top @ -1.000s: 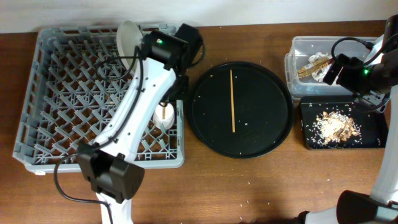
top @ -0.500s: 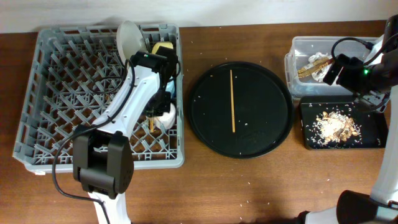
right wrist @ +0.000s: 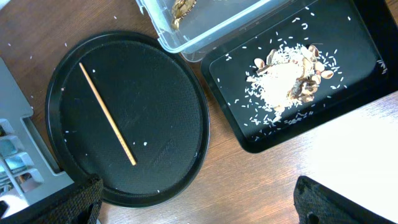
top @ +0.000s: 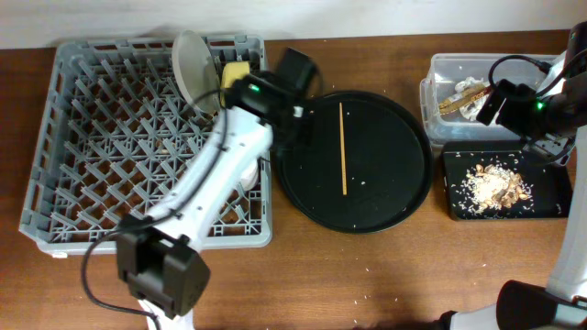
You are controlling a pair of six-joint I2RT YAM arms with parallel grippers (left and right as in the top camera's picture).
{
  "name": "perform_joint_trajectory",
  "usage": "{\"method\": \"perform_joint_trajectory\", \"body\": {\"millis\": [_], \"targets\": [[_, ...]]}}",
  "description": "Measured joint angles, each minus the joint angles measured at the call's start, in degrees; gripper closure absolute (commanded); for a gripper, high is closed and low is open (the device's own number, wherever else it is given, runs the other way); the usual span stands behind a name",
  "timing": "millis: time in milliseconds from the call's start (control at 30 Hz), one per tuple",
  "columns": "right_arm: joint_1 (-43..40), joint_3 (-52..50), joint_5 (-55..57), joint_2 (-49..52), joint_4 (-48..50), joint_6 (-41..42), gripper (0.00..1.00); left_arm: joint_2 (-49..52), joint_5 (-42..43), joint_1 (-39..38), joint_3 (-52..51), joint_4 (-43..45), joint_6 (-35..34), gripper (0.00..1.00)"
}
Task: Sort waste into correct bins and load items into the dishwasher rack
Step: 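Grasp the second wooden chopstick on the tray with the left gripper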
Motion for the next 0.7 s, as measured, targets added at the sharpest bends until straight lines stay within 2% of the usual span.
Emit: {"method": "perform_joint_trajectory", "body": {"millis": [133,233,400,500,700], "targets": [[0.0,0.0,0.0,0.0,0.0,0.0,0.02,6.6,-0.8,-9.5,0.1,8.2,-6.6,0.51],[0.0,0.0,0.0,0.0,0.0,0.0,0.02,13.6,-1.4,-13.3,0.1,11.4,-10.2,0.52],[0.0,0.0,0.0,0.0,0.0,0.0,0.02,20.0,-1.8,-13.8,0.1,12.4,-12.1,0.53],[0.0,0.0,0.0,0.0,0.0,0.0,0.01,21.5,-1.7,-13.8,0.1,12.8,-12.7,0.64],[0.0,0.0,0.0,0.0,0.0,0.0,0.02,22.1,-1.7,-13.8,0.1,13.1,-13.5,0.71]]}}
